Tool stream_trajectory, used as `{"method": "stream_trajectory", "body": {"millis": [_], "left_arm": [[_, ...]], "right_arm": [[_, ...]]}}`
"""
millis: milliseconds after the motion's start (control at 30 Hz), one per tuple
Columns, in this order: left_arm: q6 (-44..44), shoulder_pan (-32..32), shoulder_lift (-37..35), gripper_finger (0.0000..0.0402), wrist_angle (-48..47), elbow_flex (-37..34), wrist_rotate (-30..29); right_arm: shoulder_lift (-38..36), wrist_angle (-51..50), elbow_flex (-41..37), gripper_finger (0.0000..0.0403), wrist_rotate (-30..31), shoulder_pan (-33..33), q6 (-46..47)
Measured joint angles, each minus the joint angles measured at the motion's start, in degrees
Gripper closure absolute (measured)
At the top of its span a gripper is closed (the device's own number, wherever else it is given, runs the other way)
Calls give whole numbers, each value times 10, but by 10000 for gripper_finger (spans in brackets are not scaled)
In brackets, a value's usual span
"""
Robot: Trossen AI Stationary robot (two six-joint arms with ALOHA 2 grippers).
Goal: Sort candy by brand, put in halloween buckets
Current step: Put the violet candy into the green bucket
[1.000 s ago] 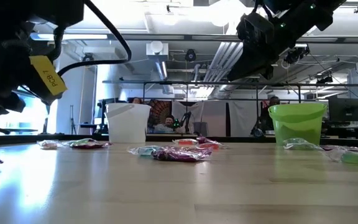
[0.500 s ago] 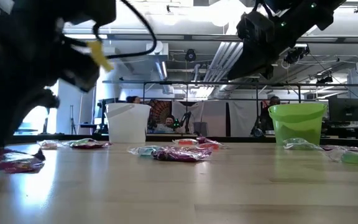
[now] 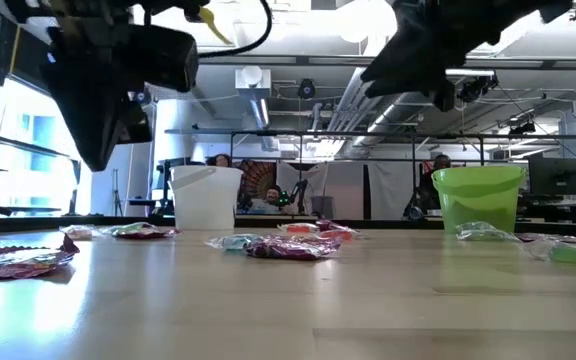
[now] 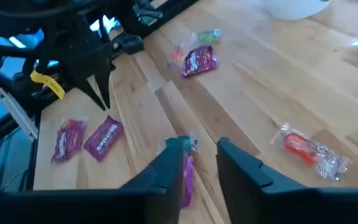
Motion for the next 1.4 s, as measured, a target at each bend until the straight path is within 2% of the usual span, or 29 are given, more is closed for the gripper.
{"method": "stream_trajectory", "body": {"millis": [133, 267, 467, 900, 1000, 1167, 1400], "left_arm": [[99, -8, 9, 329, 1, 0, 7], [164, -15, 26, 282, 4, 0, 11], [191, -15, 66, 263, 29, 0, 11], [202, -16, 123, 293, 41, 0, 13], [202, -19, 132, 317, 47, 1, 13], [211, -23, 137, 390, 55, 3, 13], [212, -13, 111, 401, 52, 0, -18]], "right_arm": [[0, -1, 0, 269, 50, 30, 16], [0, -4, 0, 251, 55, 40, 17], [0, -4, 0, 249, 57, 39, 17], [0, -13, 0, 249, 60, 39, 13], [0, -17, 0, 249, 64, 39, 12], [0, -22, 0, 249, 64, 39, 7], [0, -22, 0, 249, 64, 39, 3]]}}
